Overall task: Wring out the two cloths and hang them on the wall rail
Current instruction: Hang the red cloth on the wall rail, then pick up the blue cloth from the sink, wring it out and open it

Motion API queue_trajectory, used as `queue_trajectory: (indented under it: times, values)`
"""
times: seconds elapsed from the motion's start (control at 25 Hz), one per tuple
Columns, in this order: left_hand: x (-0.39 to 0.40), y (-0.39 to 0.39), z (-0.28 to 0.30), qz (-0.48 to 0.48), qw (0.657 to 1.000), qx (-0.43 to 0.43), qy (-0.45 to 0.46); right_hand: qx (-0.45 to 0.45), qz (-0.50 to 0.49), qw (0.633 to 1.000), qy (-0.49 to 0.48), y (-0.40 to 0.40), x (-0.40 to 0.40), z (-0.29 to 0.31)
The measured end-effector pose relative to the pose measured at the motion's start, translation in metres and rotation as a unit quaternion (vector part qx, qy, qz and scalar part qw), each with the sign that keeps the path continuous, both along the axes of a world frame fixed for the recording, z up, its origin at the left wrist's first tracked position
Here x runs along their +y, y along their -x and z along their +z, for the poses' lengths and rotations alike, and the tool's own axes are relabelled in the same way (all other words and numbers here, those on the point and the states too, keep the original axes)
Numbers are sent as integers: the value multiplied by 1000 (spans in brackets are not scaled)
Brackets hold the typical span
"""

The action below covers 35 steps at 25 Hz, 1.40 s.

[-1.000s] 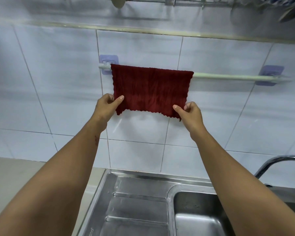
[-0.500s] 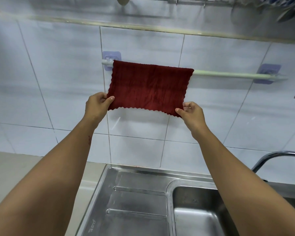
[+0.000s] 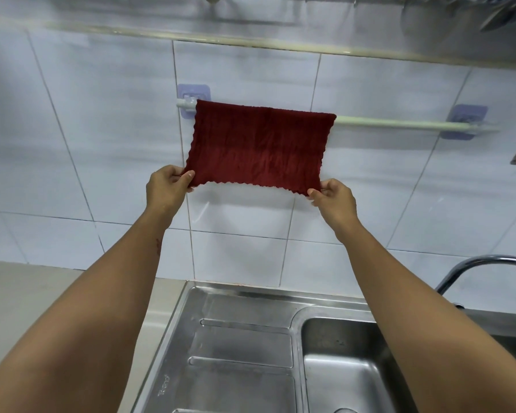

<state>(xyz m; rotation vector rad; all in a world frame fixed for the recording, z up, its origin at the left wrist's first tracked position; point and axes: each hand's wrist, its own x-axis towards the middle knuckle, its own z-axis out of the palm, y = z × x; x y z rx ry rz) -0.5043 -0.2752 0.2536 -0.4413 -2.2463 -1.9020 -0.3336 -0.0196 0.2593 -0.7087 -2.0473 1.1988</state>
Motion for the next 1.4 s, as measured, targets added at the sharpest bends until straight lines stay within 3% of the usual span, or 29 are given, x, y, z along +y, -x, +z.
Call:
queue_trajectory:
  times: [0.2,0.36,0.64,0.96,1.08,1.2,1.28,1.32,1.4]
  values:
    - [-9,-17,-20,7,999,-24,27,-42,9,999,23,-25,-4,-11]
    - [-2,-58,-47,-29,991,-53,120,-113,43,993,2,-52,-11,-36]
    - [29,-188,-112,-156,934,-53,318,-238,79,966,-65,-149,-19,-101]
    - [82,-333,-195,-255,879,-138,378,-349,92,930,-67,-285,26,-166]
    - [112,-379,-221,-282,858,-168,396,-449,109,883,-90,-334,55,-177]
    - [138,-416,-242,-300,838,-166,424,-612,174,761,-127,-373,80,-185]
    - [155,-436,-253,-310,832,-170,427,-667,187,707,-141,-394,95,-198]
    - [162,-445,-257,-313,831,-172,426,-669,191,703,-148,-402,101,-206]
    - [176,-459,-264,-316,832,-175,422,-634,196,729,-166,-413,109,-224]
